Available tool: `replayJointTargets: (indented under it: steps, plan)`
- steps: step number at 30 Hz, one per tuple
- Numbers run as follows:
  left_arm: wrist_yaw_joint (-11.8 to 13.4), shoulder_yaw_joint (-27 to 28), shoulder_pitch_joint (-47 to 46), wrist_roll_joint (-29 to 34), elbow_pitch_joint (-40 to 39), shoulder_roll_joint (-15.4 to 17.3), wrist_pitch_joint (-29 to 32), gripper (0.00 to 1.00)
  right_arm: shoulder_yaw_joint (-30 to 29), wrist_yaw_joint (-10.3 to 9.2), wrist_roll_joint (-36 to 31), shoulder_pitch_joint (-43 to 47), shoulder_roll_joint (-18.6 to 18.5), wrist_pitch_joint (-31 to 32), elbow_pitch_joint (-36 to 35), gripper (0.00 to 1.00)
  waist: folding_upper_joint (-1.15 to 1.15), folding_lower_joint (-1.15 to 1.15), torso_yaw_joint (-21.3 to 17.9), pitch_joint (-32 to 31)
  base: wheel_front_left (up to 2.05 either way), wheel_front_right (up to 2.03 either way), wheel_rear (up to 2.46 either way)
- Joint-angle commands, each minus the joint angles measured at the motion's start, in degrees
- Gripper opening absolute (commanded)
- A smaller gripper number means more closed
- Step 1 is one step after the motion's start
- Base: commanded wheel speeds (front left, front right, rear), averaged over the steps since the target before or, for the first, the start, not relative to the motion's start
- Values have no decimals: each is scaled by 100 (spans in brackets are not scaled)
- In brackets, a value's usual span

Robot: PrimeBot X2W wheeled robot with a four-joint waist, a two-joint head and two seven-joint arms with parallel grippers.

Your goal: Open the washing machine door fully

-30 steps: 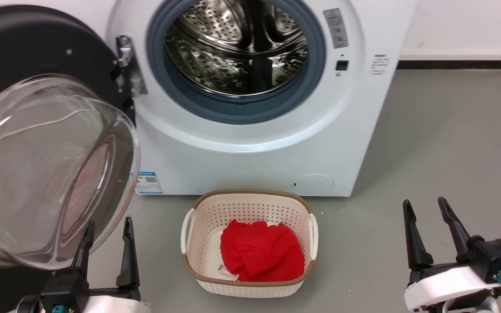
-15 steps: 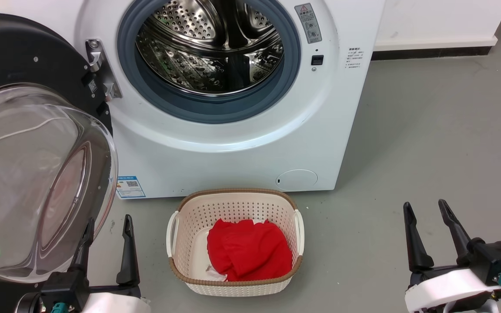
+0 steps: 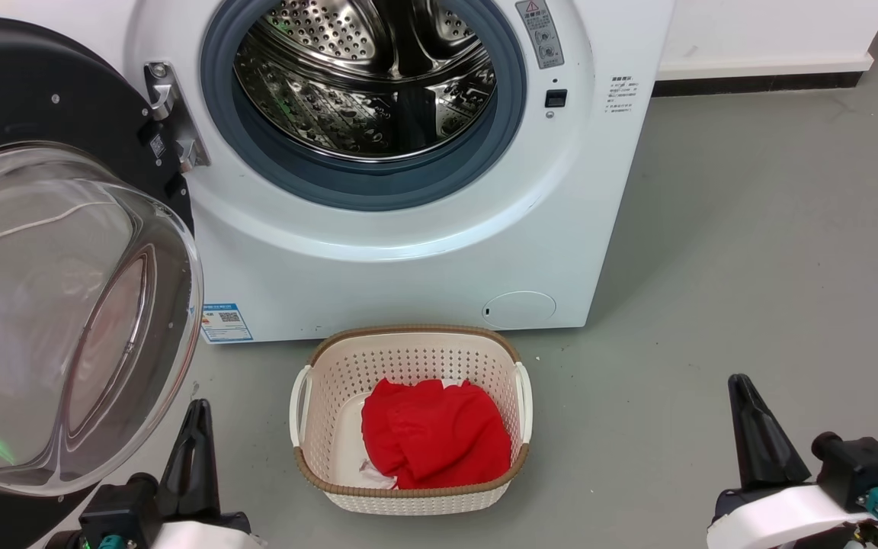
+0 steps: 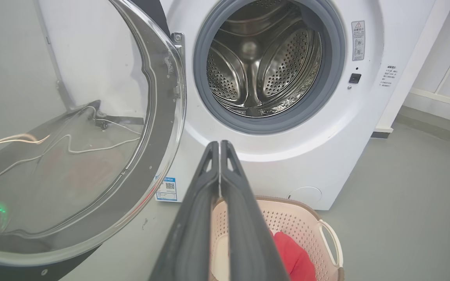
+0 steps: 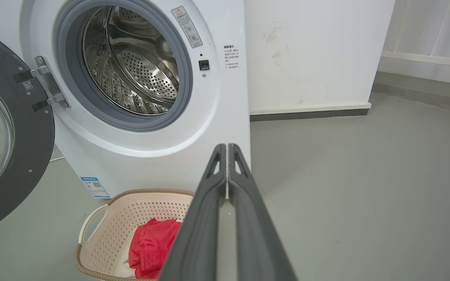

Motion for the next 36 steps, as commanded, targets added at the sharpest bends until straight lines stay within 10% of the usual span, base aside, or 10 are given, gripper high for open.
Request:
replayJointTargets:
  steps: [1,36]
  plan:
    - [-11,51,-113,-182,-20,11,59,0,9,0,213,-55,-2,10,-78,0,0,0,3,-2,0,0,0]
    - [-184,86,-532,-3684,402,15,896,0,-81,-1,3849,-421,-133,619,300,0,0,0,62,-27,0,0,0]
